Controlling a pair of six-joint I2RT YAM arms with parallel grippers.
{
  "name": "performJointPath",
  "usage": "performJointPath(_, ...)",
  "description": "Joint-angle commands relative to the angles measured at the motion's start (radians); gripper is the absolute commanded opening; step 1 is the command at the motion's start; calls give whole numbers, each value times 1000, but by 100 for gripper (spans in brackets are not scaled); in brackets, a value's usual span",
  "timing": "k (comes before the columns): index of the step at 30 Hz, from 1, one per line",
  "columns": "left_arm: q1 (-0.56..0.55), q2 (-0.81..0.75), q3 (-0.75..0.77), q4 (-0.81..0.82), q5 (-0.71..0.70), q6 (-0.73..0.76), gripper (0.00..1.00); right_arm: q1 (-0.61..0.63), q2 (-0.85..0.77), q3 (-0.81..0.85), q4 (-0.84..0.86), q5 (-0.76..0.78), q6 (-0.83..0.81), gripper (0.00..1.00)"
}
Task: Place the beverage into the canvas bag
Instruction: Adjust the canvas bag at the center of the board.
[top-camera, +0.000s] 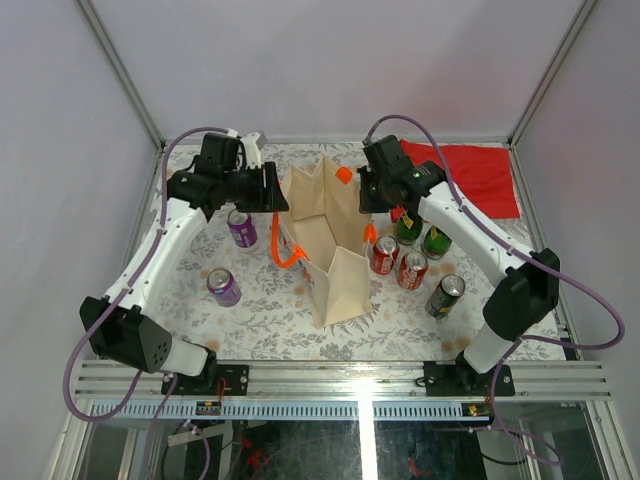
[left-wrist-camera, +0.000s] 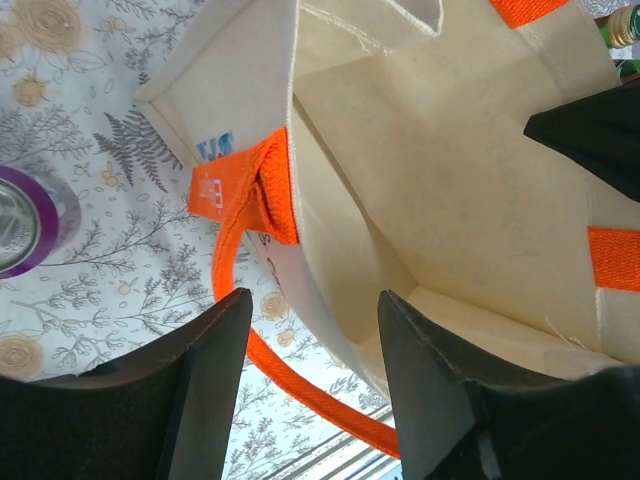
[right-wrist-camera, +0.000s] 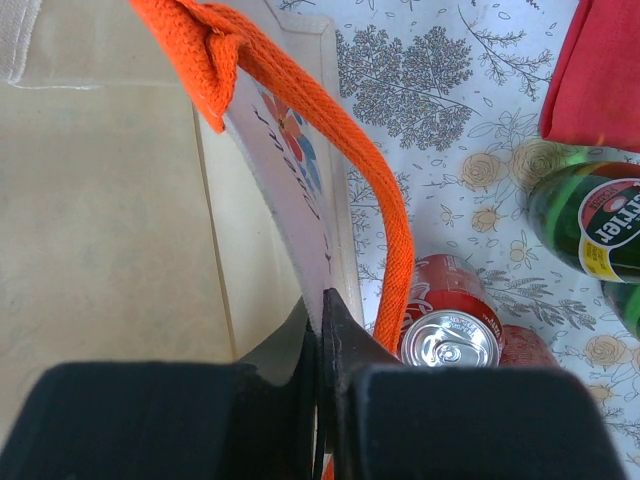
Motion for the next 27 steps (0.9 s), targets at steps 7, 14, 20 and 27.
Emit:
performJointPath(7, -76, 50, -87, 62, 98, -63, 28, 17, -15, 29, 34, 40, 23, 0)
performJointPath(14, -76, 38, -65, -3, -18, 7, 0, 18, -48, 40, -20, 123, 4, 0)
performJointPath(20, -28, 28, 12, -85, -163, 101, 0, 17, -94, 70, -102, 233, -35, 0)
performJointPath(27, 37, 29, 62, -170, -220, 181, 0, 0, -150, 37, -142, 275, -44, 0)
